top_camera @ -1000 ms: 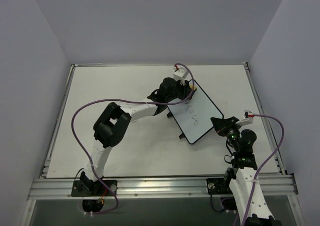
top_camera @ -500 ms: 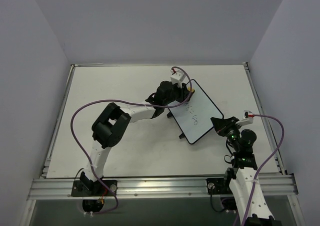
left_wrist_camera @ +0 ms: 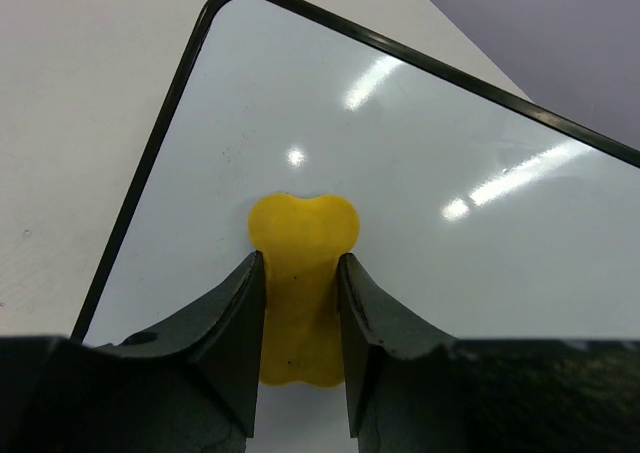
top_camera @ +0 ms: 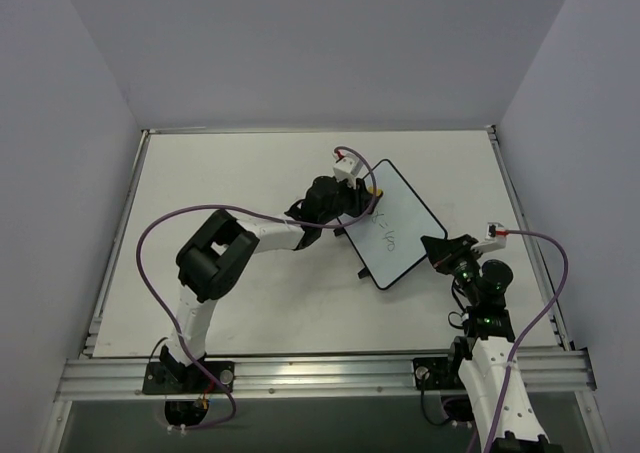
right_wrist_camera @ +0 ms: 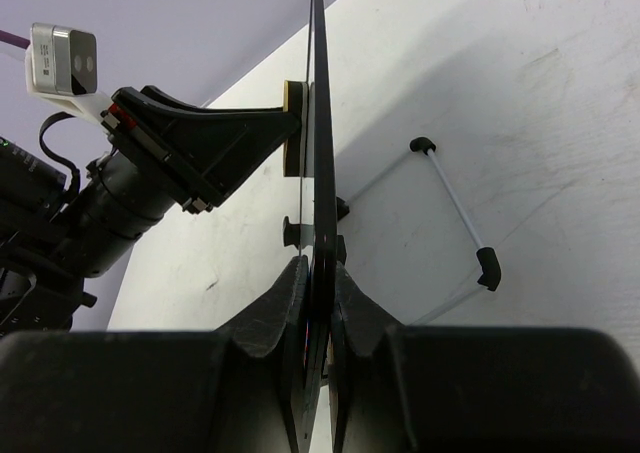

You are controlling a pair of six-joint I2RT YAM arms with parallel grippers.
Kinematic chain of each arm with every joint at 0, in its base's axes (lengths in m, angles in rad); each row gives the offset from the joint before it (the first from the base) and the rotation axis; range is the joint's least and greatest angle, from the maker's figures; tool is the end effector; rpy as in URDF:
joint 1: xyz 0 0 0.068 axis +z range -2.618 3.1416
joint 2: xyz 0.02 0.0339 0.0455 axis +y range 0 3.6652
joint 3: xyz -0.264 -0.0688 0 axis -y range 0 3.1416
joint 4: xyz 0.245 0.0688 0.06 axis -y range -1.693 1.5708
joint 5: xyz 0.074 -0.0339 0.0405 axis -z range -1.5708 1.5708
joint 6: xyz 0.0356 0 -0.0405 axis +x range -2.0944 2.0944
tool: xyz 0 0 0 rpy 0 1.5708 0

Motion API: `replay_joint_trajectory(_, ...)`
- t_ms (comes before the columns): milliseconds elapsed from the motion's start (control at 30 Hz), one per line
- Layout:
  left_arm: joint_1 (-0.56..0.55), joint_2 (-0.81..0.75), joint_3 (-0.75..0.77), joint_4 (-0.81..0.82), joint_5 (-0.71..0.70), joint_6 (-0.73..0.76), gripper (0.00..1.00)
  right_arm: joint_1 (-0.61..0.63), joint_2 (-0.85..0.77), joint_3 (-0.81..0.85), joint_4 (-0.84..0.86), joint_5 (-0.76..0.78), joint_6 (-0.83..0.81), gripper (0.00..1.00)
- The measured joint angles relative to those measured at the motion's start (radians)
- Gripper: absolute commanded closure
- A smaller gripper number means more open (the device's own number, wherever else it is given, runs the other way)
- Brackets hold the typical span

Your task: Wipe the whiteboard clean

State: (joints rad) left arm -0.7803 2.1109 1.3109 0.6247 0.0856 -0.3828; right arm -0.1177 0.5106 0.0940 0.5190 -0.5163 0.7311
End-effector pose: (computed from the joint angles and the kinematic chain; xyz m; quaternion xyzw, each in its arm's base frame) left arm 0.3371 -0.3379 0.1869 0.1781 0.7451 -0.3800 0.5184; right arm 0.1435 0.0007 0.2090 0.0940 0.6684 0.3798 0.6326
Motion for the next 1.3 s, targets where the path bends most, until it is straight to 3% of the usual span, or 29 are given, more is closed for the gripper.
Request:
replay_joint_trajectory(767,0.046,0.0,-0.124,0.131,-0.007,-0.109,0.98,0.008,-0.061,0.0,-0.052,0.005,-0.002,1.0)
replay_joint_trajectory(1300,-0.058,0.0,-0.208,0.348,-0.031,-0.041,0.98,0.008,-0.088,-0.002,-0.076,0.032,0.011,1.0)
